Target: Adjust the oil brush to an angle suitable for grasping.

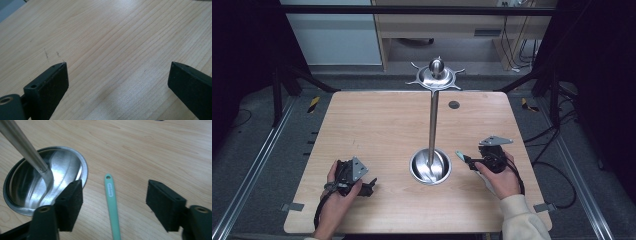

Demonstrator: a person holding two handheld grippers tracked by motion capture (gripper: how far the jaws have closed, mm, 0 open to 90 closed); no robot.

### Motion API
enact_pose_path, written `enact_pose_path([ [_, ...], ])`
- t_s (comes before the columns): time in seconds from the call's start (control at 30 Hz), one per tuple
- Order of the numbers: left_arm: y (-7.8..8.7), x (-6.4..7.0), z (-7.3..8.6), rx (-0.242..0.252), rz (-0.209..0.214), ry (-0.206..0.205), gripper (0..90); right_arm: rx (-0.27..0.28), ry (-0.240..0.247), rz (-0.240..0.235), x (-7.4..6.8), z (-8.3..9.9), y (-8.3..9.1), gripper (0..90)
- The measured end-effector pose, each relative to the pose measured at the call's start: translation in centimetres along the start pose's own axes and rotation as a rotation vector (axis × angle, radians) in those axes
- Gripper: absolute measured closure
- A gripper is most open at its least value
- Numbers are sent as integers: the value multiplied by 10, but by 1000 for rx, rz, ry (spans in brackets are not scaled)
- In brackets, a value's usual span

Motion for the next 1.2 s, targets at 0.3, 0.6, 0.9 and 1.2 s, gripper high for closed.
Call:
enact_pose_path([
  [0.3, 0, -1, 1, -5, 2, -1, 28, -60, 112, -29, -13, -7, -20, 579],
  [0.6, 0, -1, 1, -1, 0, 1, 29, -140, 192, -40, -26, -6, -49, 899],
  [0.9, 0, -1, 0, -2, 0, -1, 29, -206, 217, -18, -25, 5, -54, 900],
  [1.2, 0, 0, 0, -2, 1, -2, 29, -264, 184, -8, -17, 13, -57, 900],
])
Point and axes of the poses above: each handheld gripper's, and its own axes: y roughly backward along the jaws, z roughly out of its underside, x roughly to its right, the point moved 5 cm from there along -y, roughly forward along the jaws, and after that the axes turned 5 degrees about x, right-handed, at the moved point
